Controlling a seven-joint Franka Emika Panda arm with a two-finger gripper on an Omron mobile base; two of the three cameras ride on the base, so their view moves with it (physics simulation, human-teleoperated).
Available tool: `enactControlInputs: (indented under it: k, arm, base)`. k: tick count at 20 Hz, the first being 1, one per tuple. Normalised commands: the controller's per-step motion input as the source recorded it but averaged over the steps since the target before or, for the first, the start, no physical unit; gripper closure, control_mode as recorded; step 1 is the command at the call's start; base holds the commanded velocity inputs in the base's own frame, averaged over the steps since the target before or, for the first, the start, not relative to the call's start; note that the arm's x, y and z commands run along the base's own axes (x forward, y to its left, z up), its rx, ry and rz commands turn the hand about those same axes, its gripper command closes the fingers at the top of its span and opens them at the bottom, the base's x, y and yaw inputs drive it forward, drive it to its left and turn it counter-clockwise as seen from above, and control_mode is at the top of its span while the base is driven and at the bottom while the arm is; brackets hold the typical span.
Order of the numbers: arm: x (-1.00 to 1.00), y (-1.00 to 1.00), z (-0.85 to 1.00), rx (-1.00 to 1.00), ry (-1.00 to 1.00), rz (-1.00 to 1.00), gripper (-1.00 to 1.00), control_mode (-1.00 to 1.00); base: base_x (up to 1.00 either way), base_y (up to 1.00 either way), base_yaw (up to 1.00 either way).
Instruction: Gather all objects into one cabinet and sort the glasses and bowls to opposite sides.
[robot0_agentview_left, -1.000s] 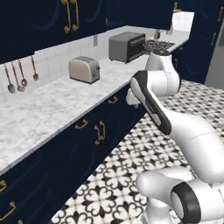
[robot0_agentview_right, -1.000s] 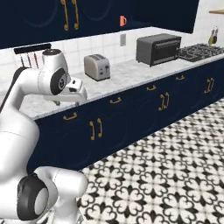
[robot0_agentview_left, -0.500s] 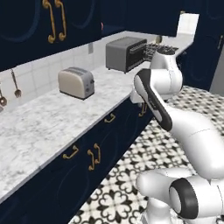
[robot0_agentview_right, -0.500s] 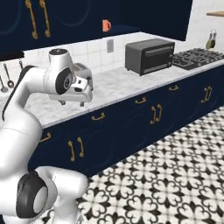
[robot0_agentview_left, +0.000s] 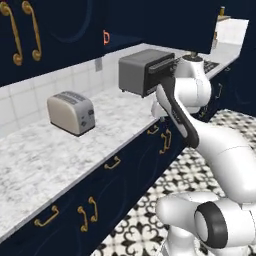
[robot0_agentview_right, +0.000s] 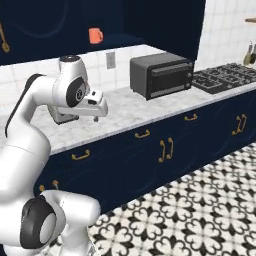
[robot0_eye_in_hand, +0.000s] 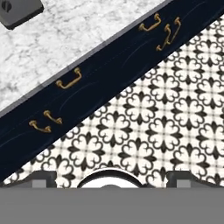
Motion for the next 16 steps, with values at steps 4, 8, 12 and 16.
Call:
enactControlInputs:
  k: [4, 8, 12, 16]
  arm:
    - [0.00, 0.00, 0.00, 0.00, 0.00, 0.00, -1.00, 1.00]
    - [0.00, 0.00, 0.00, 0.00, 0.00, 0.00, -1.00, 1.00]
    - [0.00, 0.00, 0.00, 0.00, 0.00, 0.00, -1.00, 1.00]
    - [0.00, 0.00, 0.00, 0.00, 0.00, 0.00, -1.00, 1.00]
  base:
    - [1.00, -0.41, 0.31]
    - [1.00, -0.47, 0.37]
    - [0.94, -0.35, 0.48]
    - [0.56, -0.20, 0.50]
